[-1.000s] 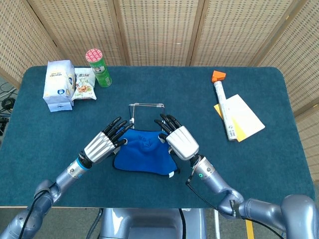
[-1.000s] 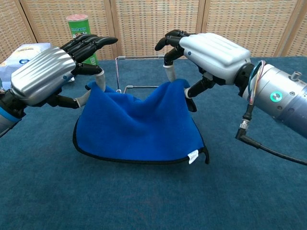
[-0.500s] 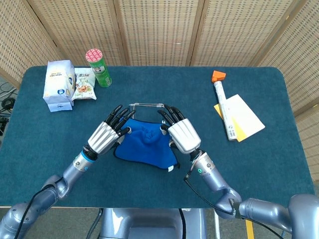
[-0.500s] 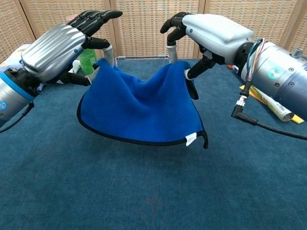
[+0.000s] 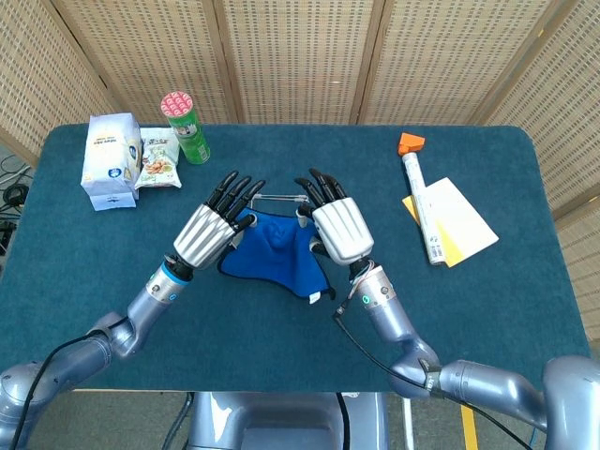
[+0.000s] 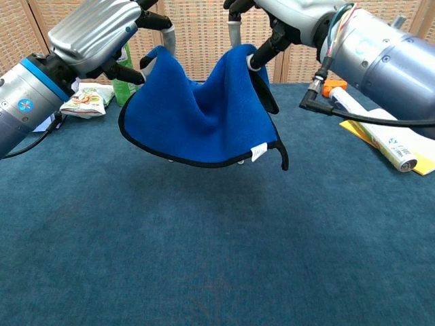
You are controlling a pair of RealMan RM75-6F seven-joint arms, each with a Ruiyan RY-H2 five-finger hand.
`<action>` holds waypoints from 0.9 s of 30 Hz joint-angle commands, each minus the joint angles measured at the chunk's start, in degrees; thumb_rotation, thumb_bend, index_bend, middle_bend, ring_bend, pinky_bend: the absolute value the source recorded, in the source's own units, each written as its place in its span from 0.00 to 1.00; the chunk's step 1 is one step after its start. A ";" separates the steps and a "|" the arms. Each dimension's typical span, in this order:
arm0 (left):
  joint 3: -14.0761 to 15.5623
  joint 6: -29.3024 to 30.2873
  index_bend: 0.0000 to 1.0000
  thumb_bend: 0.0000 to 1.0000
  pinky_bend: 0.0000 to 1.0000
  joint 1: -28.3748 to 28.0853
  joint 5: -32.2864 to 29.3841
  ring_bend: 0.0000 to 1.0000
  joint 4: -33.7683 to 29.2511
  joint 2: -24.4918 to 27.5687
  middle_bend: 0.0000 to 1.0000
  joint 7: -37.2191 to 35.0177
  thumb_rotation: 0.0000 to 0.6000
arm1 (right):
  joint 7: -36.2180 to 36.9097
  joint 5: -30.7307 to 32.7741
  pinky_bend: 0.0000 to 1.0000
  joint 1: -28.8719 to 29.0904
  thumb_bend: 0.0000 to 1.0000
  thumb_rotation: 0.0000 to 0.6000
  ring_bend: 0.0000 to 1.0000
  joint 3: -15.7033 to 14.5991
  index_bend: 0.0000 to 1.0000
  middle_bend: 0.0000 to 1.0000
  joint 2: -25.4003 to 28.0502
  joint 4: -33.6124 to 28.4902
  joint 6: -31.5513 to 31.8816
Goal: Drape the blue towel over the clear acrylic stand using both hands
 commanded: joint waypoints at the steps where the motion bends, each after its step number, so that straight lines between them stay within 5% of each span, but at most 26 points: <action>1: -1.21 -1.61 0.72 0.50 0.00 -1.18 -0.61 0.00 -1.40 0.81 0.00 1.41 1.00 | -0.86 1.21 0.13 0.94 0.45 1.00 0.01 0.95 0.63 0.17 0.06 0.29 -0.48; 10: -5.52 -2.24 0.72 0.50 0.00 -4.34 -1.84 0.00 -3.26 2.15 0.00 1.10 1.00 | -0.66 5.47 0.13 4.89 0.47 1.00 0.01 5.33 0.63 0.17 0.40 2.13 -1.95; 27: -9.05 -2.86 0.72 0.50 0.00 -6.18 -3.81 0.00 -4.34 3.71 0.00 0.86 1.00 | -1.23 11.07 0.13 8.29 0.47 1.00 0.01 8.21 0.63 0.17 2.08 5.06 -2.81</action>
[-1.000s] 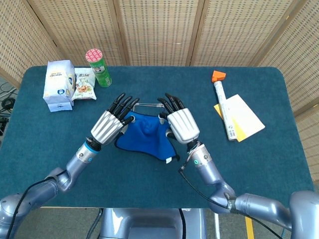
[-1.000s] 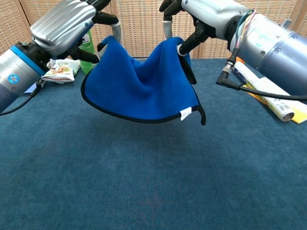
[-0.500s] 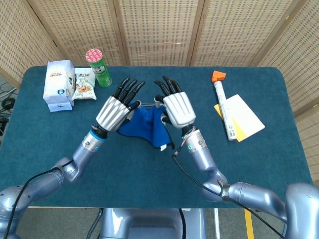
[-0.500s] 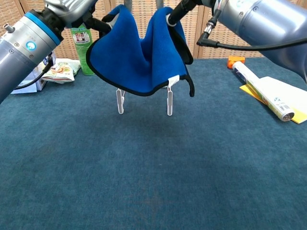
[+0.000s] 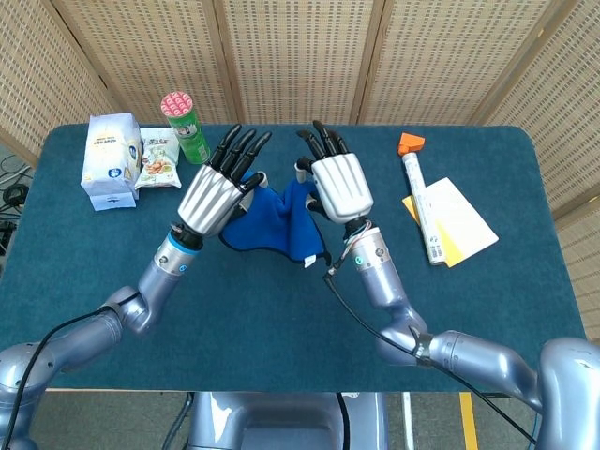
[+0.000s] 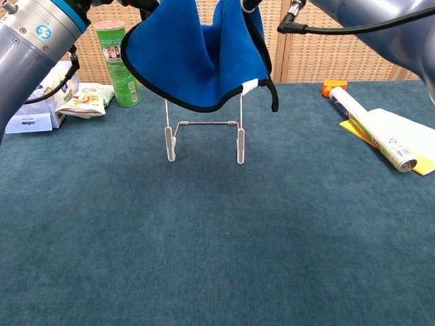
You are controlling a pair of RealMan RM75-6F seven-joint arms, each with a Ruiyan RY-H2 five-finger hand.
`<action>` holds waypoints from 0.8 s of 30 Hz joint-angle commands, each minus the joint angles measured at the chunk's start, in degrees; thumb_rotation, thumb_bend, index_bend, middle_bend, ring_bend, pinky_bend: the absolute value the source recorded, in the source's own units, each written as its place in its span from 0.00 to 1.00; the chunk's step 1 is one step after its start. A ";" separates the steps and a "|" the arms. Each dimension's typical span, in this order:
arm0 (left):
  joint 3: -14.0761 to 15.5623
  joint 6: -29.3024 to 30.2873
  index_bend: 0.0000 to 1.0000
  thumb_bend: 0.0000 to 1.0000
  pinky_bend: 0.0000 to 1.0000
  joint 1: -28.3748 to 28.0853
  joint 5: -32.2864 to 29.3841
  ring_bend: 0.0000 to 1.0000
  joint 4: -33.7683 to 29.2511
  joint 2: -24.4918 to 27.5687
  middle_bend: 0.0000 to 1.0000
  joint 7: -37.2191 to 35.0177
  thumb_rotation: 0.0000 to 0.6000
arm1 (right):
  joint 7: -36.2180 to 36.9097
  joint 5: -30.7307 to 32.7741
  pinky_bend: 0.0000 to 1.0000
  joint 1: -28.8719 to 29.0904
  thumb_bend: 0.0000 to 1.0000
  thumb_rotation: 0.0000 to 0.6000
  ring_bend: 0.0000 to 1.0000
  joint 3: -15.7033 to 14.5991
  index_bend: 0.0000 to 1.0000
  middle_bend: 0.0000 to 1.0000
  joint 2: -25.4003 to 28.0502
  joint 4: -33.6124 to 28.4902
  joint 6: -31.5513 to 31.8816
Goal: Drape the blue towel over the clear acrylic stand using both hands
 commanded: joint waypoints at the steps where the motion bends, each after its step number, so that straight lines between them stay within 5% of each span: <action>1: -0.38 -0.45 0.72 0.50 0.00 -0.05 -0.63 0.00 0.78 -0.20 0.00 -0.78 1.00 | 0.98 1.27 0.13 0.73 0.47 1.00 0.01 0.80 0.63 0.17 0.03 1.26 -0.49; 12: -2.27 0.55 0.72 0.50 0.00 -1.15 -2.15 0.00 5.48 -2.10 0.00 -4.08 1.00 | 2.51 3.71 0.13 2.69 0.47 1.00 0.01 1.96 0.63 0.17 1.42 3.77 -0.37; 24: -2.52 -1.63 0.72 0.50 0.00 -0.86 -4.74 0.00 9.71 -4.81 0.00 -7.20 1.00 | 5.47 4.43 0.13 2.82 0.47 1.00 0.01 -0.91 0.63 0.17 0.05 8.68 -1.27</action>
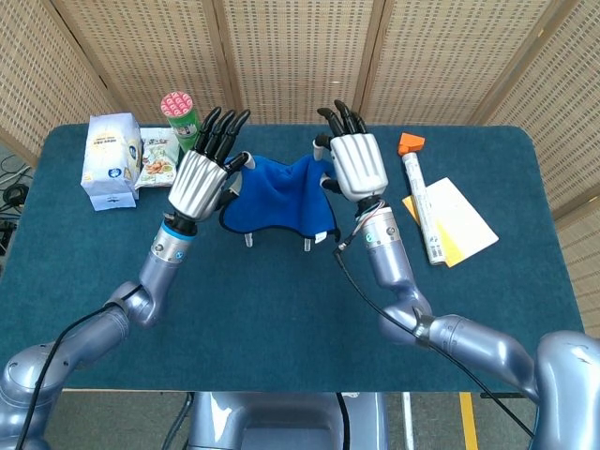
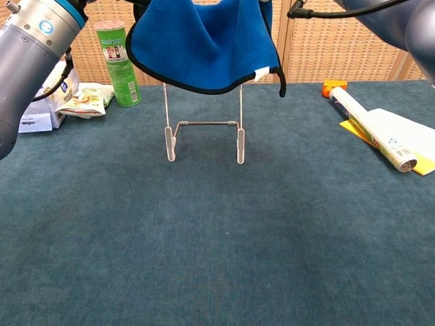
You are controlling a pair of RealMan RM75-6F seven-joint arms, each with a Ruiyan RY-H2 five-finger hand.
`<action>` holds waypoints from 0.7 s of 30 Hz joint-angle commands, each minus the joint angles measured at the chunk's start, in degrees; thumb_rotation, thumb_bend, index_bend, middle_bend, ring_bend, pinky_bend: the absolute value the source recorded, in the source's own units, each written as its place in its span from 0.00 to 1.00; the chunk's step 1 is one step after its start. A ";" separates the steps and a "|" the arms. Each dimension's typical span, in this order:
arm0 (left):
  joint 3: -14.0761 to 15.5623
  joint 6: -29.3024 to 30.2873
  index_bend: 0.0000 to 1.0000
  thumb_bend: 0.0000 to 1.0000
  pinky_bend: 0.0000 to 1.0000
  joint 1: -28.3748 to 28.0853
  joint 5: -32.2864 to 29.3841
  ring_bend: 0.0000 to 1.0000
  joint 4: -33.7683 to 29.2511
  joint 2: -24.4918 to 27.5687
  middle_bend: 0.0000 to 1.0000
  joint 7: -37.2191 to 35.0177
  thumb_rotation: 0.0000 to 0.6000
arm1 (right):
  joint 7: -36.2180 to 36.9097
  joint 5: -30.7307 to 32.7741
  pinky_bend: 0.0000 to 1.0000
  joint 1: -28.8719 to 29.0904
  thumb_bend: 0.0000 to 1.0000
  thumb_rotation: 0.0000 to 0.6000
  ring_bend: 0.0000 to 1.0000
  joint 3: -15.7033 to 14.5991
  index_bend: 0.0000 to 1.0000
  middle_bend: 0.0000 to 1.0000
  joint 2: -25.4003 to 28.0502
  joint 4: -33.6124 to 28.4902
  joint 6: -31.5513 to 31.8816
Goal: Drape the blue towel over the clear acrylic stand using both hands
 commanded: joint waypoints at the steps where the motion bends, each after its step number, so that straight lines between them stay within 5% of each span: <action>1: 0.05 -0.83 0.72 0.50 0.00 0.12 -0.69 0.00 1.54 -0.94 0.00 -0.96 1.00 | 1.01 0.45 0.13 0.04 0.47 1.00 0.01 -0.76 0.63 0.17 -0.83 1.66 -0.53; 21: 0.90 -8.83 0.72 0.50 0.00 3.52 -5.79 0.00 14.77 -8.13 0.00 -12.04 1.00 | 6.87 -0.52 0.13 0.92 0.47 1.00 0.01 -5.33 0.63 0.17 -7.45 15.13 -4.45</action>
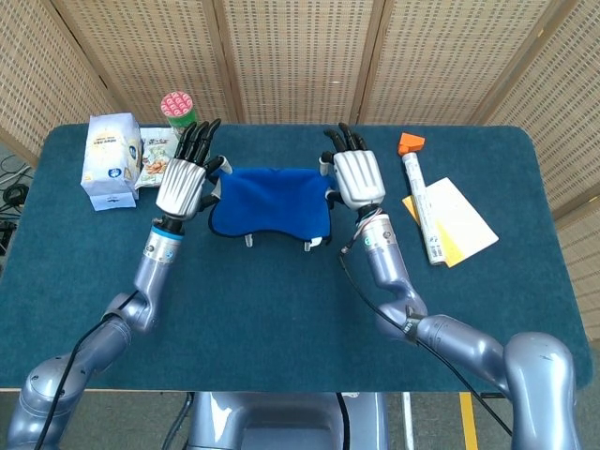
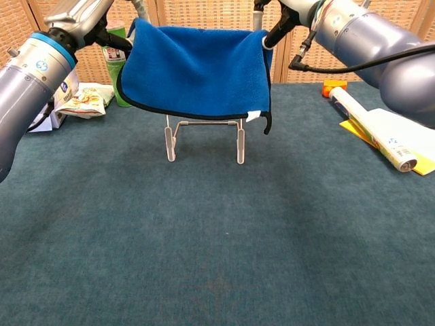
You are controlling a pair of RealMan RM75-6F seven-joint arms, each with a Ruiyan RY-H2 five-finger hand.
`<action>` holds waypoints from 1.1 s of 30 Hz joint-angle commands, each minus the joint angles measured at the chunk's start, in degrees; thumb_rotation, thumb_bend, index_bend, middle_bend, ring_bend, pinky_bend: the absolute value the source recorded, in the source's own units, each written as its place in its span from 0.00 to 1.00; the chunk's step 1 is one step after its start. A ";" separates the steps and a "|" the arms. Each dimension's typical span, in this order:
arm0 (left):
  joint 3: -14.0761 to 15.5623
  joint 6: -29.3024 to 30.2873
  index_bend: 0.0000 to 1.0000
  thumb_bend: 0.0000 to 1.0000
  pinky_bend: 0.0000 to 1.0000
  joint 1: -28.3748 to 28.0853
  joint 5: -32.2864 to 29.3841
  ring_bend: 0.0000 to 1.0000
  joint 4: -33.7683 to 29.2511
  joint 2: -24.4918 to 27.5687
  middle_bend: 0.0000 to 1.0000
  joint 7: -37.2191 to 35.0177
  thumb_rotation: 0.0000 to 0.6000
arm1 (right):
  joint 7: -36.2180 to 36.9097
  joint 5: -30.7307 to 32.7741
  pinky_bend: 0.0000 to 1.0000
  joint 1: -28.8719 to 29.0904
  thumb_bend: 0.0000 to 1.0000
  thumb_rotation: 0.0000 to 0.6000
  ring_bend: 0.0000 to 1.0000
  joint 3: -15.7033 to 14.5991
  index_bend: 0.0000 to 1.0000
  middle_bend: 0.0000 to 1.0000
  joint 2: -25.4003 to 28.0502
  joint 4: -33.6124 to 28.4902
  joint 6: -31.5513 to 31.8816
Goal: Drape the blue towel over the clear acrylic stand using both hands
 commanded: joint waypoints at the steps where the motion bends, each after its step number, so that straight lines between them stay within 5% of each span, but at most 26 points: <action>1: 0.41 -1.09 0.72 0.50 0.00 0.71 -0.59 0.00 2.56 -1.64 0.00 -2.37 1.00 | 1.14 -0.49 0.13 -0.06 0.47 1.00 0.01 -0.87 0.63 0.17 -1.07 1.90 -0.67; 33: 2.12 -7.26 0.72 0.49 0.00 0.75 -2.06 0.00 12.50 -7.74 0.00 -9.30 1.00 | 6.39 -2.87 0.13 -1.24 0.47 1.00 0.01 -3.12 0.63 0.17 -4.63 10.33 -3.80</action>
